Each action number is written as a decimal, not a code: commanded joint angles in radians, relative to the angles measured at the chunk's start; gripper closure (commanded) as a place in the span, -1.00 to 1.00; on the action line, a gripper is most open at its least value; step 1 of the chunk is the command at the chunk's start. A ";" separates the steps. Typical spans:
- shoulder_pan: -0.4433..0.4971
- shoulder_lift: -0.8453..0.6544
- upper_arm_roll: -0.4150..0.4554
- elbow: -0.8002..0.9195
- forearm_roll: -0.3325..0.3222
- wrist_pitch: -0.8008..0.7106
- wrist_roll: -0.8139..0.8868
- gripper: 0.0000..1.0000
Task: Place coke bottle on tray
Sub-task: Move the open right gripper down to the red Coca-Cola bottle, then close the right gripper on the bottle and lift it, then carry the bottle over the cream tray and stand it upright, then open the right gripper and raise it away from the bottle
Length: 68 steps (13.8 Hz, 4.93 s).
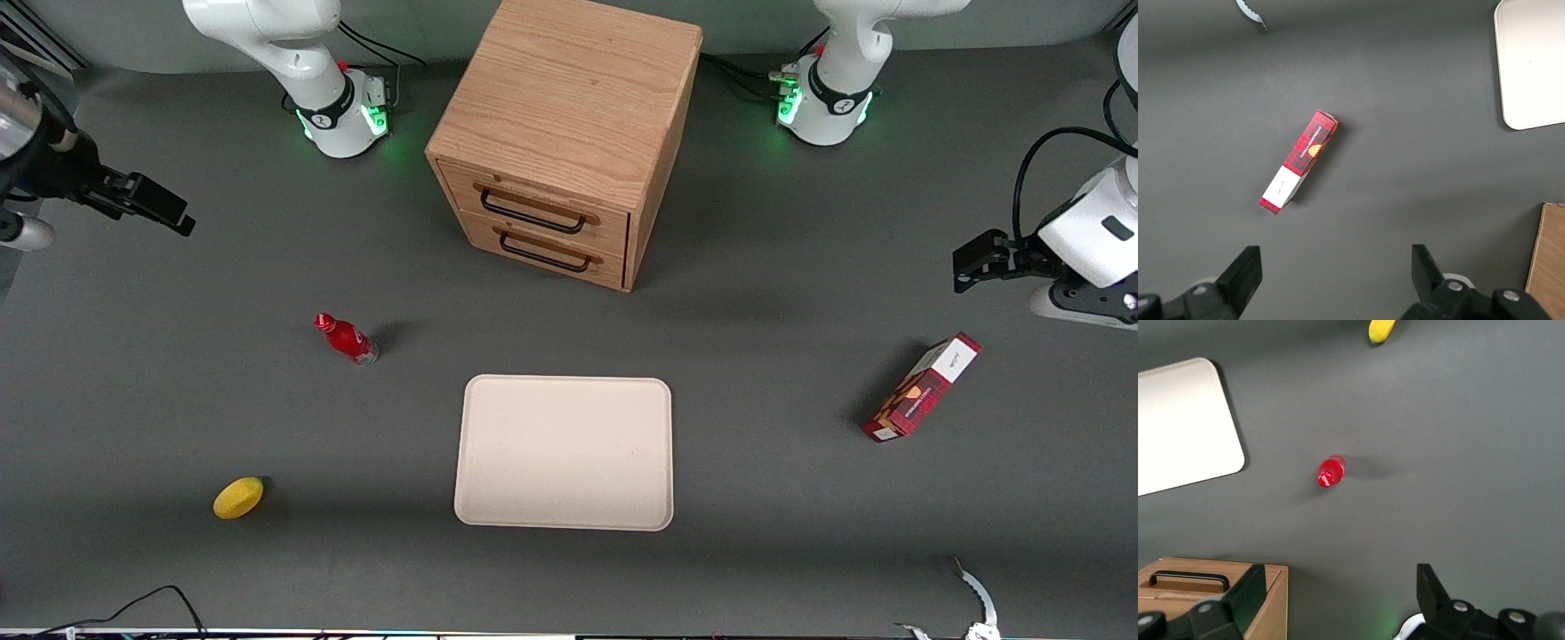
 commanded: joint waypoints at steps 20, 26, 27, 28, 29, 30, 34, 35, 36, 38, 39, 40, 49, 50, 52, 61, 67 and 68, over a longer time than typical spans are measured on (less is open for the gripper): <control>0.022 0.141 0.063 -0.647 0.010 0.877 -0.008 1.00; 0.018 0.085 0.059 -0.326 0.012 0.469 -0.043 1.00; 0.019 0.097 0.053 -0.235 0.012 0.385 -0.053 1.00; 0.018 0.112 0.051 -0.148 0.013 0.308 -0.054 1.00; 0.018 0.143 0.051 -0.048 0.021 0.236 -0.053 1.00; 0.021 0.187 0.056 0.074 0.025 0.158 -0.045 1.00; 0.071 0.477 0.068 0.584 0.067 -0.079 0.101 1.00; 0.097 0.535 0.091 0.649 0.065 -0.076 0.164 1.00; 0.117 0.595 0.102 0.696 0.062 -0.052 0.255 1.00; 0.172 0.689 0.102 0.729 0.041 0.048 0.387 1.00; 0.194 0.727 0.103 0.729 0.021 0.118 0.459 1.00; 0.209 0.765 0.105 0.729 0.001 0.180 0.511 1.00; 0.260 0.999 0.238 0.702 -0.312 0.511 0.809 1.00; 0.259 1.006 0.247 0.691 -0.327 0.525 0.826 1.00; 0.254 1.011 0.247 0.665 -0.332 0.560 0.841 0.91; 0.185 0.739 0.304 0.658 -0.326 0.221 0.643 -1.00; -0.025 0.337 0.329 0.464 -0.178 -0.117 0.230 -1.00; -0.024 0.259 0.241 0.385 -0.109 -0.116 0.152 -1.00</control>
